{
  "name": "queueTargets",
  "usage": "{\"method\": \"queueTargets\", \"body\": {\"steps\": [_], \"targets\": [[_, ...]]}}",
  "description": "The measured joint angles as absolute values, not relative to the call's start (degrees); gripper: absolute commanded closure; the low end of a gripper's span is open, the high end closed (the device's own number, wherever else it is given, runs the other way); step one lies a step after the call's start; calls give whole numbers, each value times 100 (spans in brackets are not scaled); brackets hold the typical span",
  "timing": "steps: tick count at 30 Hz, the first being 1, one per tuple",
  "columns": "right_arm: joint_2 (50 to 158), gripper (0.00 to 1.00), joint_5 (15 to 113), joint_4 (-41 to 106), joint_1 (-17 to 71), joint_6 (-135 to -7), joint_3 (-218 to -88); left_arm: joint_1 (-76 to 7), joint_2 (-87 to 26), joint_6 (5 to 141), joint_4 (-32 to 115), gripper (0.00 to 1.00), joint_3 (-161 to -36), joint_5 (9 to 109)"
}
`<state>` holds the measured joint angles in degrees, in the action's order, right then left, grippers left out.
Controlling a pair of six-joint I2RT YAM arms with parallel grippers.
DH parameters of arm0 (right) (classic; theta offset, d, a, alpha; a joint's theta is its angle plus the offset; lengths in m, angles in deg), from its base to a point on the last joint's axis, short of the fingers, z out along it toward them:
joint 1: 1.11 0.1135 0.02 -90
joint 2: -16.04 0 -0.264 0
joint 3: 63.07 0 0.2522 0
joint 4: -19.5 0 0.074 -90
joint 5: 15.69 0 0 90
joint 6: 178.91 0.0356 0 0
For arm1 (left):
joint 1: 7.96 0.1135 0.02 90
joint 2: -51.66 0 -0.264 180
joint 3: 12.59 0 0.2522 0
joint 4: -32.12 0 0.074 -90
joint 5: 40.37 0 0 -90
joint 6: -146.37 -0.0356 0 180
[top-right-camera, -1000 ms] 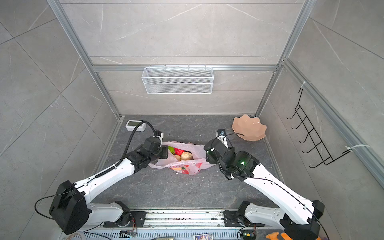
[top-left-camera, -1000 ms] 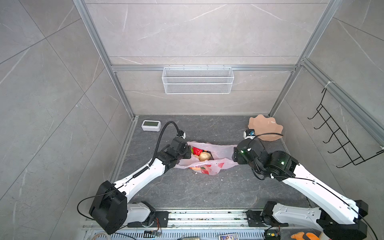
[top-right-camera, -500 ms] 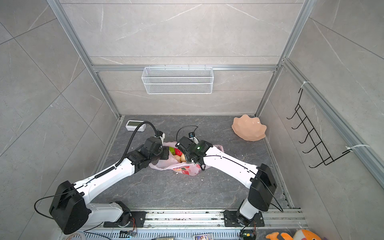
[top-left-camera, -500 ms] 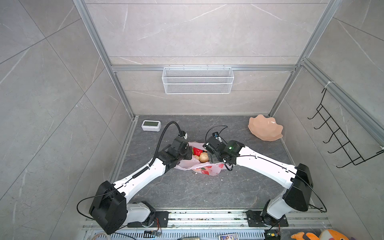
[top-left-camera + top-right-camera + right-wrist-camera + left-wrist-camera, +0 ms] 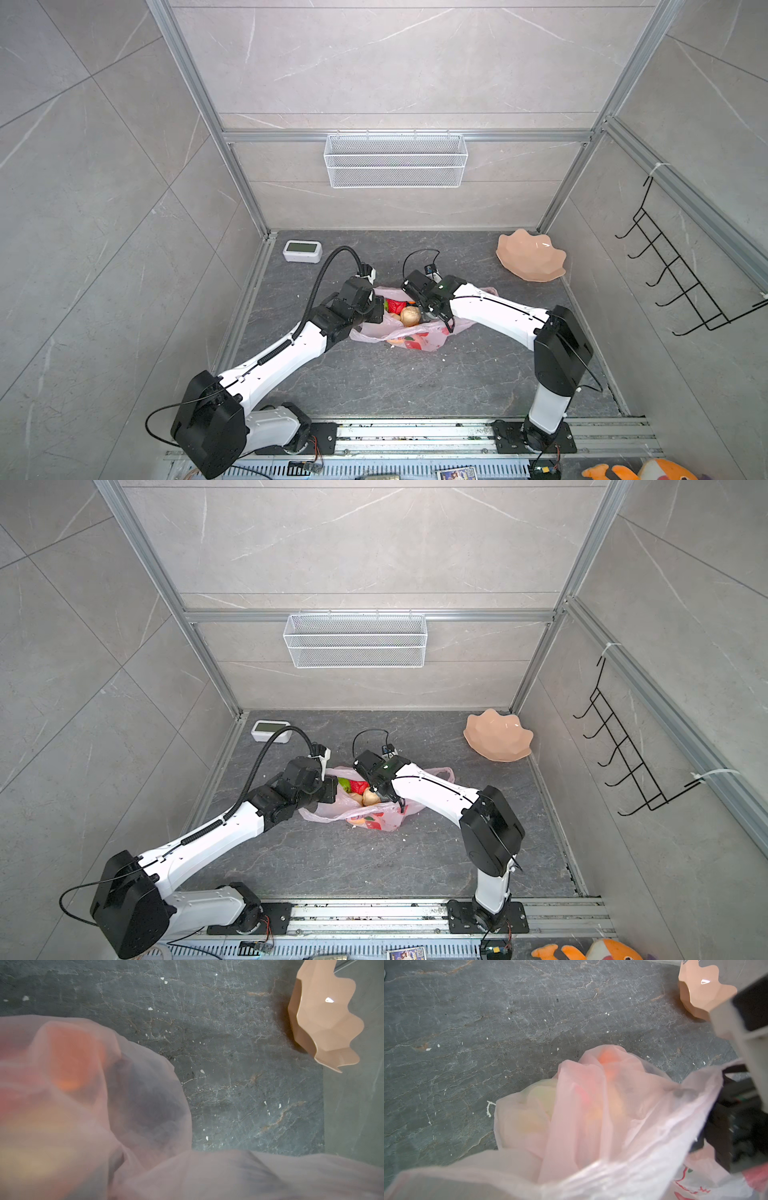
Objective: Take the fake fruits out of the plastic bag
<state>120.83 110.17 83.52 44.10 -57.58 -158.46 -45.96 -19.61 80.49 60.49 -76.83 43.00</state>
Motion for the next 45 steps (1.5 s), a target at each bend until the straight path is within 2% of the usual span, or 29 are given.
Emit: {"method": "queueTargets", "body": {"steps": [2, 4, 6, 9, 12, 15, 21, 23, 29, 32, 37, 45], "targets": [[12046, 52, 11028, 8219, 4275, -5802, -15695, -4589, -1908, 8023, 6058, 100, -7630, 4219], [11853, 75, 10820, 7896, 4052, -5859, -15378, -4469, -1843, 8016, 6032, 100, -7519, 4247], [11447, 88, 10300, 7432, 3746, -5898, -14913, -4156, -1751, 8047, 5907, 100, -7287, 4457], [10568, 99, 9087, 6643, 3093, -5850, -14213, -3573, -1668, 8191, 5695, 100, -6900, 4923], [9996, 100, 8025, 6014, 2601, -5701, -13855, -3372, -1685, 8289, 5560, 100, -6791, 5299], [9856, 100, 7251, 5520, 2275, -5450, -13614, -3315, -1775, 8364, 5380, 100, -6817, 5480], [9829, 100, 6320, 4882, 2102, -4982, -13328, -3280, -2304, 8338, 5551, 99, -7340, 5417], [9751, 100, 6126, 4687, 2098, -4873, -13258, -3286, -2501, 8300, 5665, 93, -7624, 5362], [9366, 100, 5931, 4278, 2098, -4600, -13118, -3542, -2726, 8180, 6032, 52, -8242, 4940], [9220, 100, 5931, 4075, 2100, -4510, -12945, -3946, -2706, 8222, 6344, 38, -8472, 4531], [9154, 100, 6084, 3981, 2161, -4493, -12740, -4508, -2660, 8480, 7103, 29, -8905, 3834], [9143, 100, 6630, 4001, 2599, -4545, -12729, -5129, -2636, 9009, 8069, 24, -9554, 2720]]}}
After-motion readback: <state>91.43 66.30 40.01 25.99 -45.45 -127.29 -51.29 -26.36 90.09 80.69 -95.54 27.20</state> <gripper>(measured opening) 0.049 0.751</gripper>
